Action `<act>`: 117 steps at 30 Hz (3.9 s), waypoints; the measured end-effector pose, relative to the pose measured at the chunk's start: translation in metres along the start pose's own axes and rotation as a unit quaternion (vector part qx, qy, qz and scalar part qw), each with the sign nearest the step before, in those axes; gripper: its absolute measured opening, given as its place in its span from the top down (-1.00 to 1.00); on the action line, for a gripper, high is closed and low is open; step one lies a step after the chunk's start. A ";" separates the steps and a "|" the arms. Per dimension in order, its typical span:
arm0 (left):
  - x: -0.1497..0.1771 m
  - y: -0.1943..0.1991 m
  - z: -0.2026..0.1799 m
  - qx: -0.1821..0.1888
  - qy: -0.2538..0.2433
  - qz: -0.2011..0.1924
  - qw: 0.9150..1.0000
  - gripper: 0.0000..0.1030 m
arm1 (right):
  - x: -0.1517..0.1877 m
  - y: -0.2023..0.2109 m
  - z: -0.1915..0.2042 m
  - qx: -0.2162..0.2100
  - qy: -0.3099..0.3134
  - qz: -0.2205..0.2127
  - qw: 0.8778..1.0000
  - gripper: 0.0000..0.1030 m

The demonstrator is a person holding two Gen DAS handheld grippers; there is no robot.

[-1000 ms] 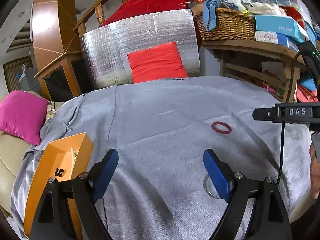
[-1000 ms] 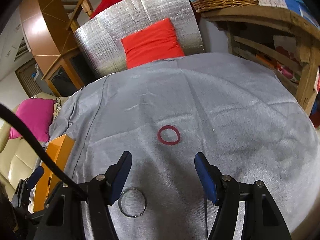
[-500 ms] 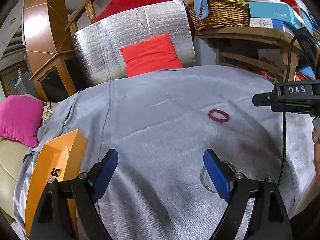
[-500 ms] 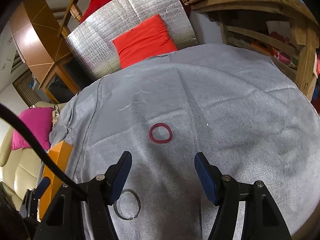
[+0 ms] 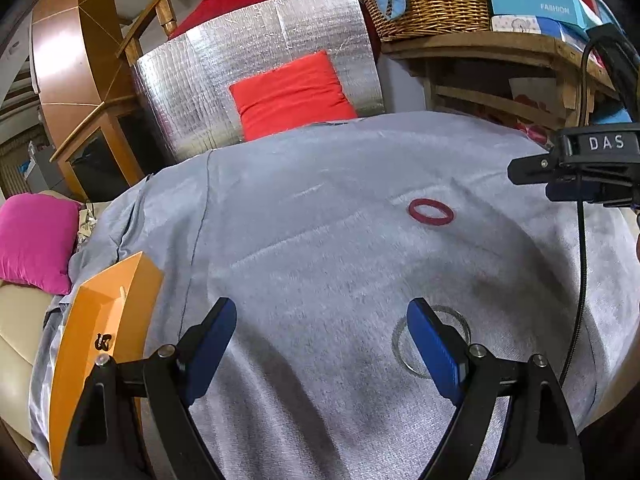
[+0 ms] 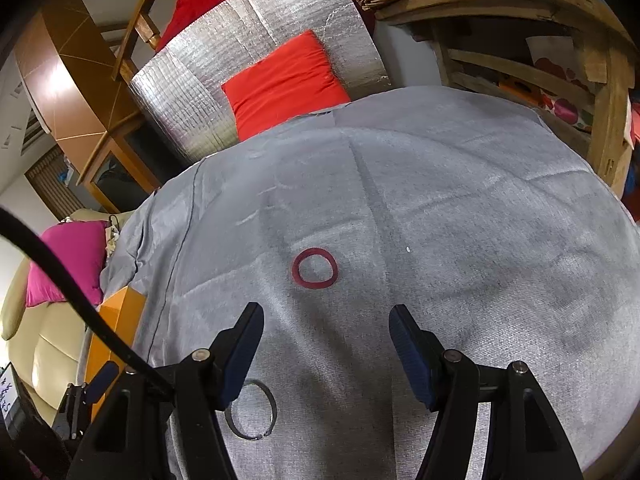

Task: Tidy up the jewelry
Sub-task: 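Move both tools back toward the silver bangle and red hair tie, then lower the left tool over the silver bangle while the right grasps the red hair tie, then close the left tool on the silver bangle and lift it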

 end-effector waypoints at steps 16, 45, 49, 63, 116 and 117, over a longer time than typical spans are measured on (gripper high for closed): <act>0.012 -0.018 -0.001 0.045 0.024 0.044 0.998 -0.70 | -0.001 0.004 -0.004 -0.006 -0.007 -0.002 1.000 -0.34; 0.046 -0.016 0.059 0.094 0.068 0.072 0.991 -0.70 | 0.014 -0.018 -0.001 -0.070 -0.058 0.069 0.993 -0.34; 0.034 -0.017 0.025 0.112 0.043 0.070 0.990 -0.70 | 0.013 -0.021 -0.002 -0.068 -0.062 0.070 0.993 -0.34; 0.018 -0.042 -0.042 0.174 0.070 0.111 0.976 -0.70 | 0.003 -0.018 -0.025 -0.064 -0.076 0.059 0.993 -0.34; 0.021 -0.034 -0.031 0.218 0.058 0.083 0.971 -0.42 | -0.027 -0.067 0.007 -0.005 0.038 0.032 0.999 0.89; 0.019 -0.035 -0.033 0.221 0.059 0.081 0.970 -0.45 | -0.027 -0.065 0.004 -0.007 0.034 0.033 0.999 0.89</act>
Point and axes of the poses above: each gripper's, at about its wrist camera, not at the fingertips, and y roughly against the way its jaws point, z to its left, x to its underside, the point moved 8 cm from there along -y, roughly the way its jaws point, and after that the axes turned 5 degrees about -y, right-handed, at the moved point
